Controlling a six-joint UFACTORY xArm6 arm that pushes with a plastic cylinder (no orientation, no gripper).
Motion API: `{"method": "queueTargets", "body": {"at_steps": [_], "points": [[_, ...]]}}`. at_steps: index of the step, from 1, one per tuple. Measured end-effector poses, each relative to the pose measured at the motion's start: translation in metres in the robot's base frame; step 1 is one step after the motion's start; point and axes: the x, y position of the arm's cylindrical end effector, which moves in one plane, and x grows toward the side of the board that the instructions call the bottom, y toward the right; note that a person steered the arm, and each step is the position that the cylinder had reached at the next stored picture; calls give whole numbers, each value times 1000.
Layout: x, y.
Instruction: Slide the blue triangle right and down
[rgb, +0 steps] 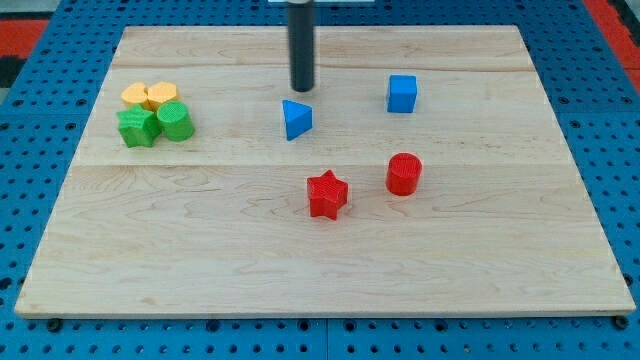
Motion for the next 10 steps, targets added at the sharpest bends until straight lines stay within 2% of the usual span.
{"method": "queueTargets", "body": {"at_steps": [1,2,3,4,5,6,7,8,10], "points": [[21,-49],[61,-55],[77,-8],[67,40],[67,49],[54,21],[32,17],[27,58],[47,92]]}}
